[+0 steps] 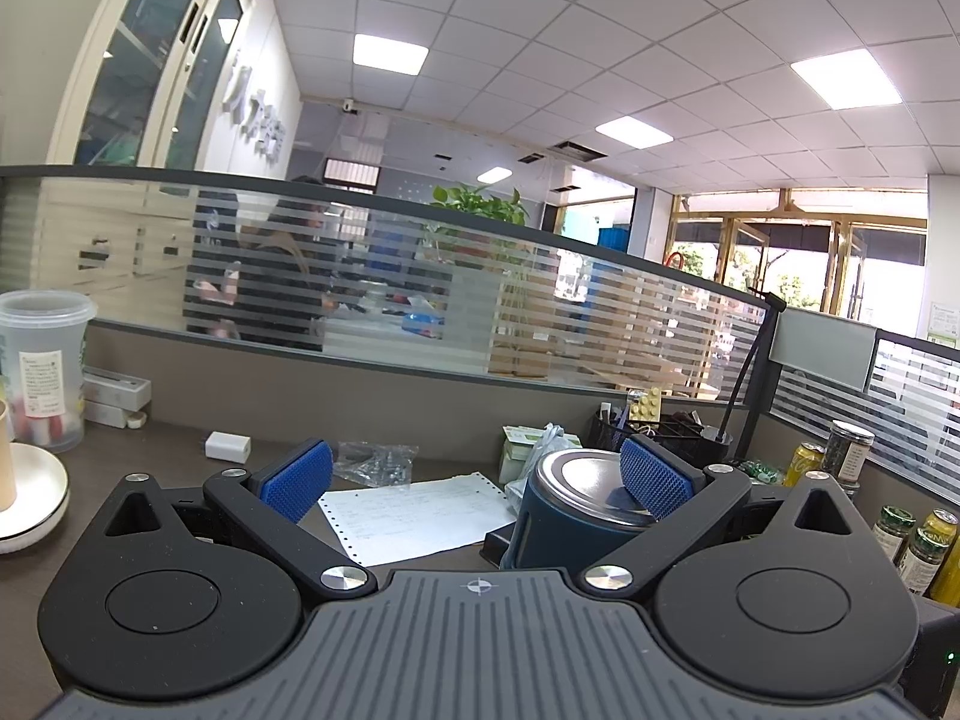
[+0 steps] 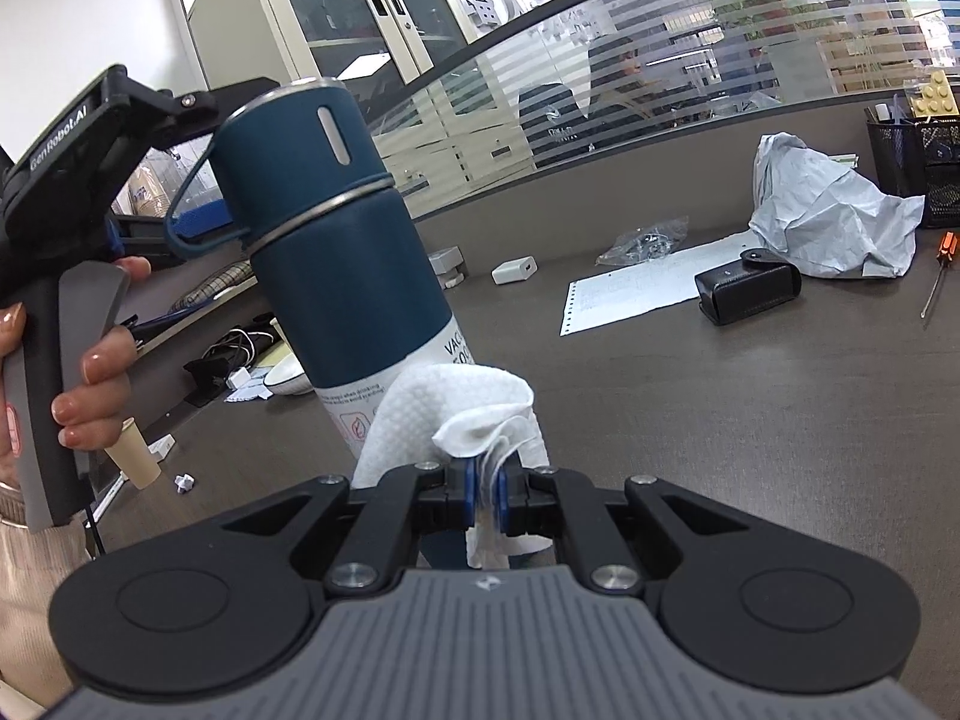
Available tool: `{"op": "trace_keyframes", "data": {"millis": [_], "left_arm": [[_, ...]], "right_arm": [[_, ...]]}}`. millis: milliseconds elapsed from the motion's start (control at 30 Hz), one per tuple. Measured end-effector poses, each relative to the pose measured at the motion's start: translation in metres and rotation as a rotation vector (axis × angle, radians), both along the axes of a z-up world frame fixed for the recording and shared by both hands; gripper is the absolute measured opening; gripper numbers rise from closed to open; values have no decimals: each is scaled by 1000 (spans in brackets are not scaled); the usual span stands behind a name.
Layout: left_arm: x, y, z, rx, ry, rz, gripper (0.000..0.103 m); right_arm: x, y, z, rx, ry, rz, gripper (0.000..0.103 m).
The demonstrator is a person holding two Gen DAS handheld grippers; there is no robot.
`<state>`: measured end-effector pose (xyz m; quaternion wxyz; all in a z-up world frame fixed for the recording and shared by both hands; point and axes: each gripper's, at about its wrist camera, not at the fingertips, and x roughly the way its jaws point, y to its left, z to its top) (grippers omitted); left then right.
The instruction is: Clean container
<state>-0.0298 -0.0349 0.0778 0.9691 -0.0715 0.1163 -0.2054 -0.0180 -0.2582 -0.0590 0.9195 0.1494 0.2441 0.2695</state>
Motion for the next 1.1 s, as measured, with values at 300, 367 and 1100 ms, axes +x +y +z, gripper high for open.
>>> {"op": "trace_keyframes", "data": {"millis": [300,367,1100], "left_arm": [[-1,0,0,1,-3,0,103],[-1,0,0,-1,-1,-1,103],[1,3,-1,-3,-1,-6,103]], "right_arm": [[2,6,-9,-52,19,-1,9],[3,6,-10,-61,22,1,9],[-16,15,14,-61,-64,89,9]]}}
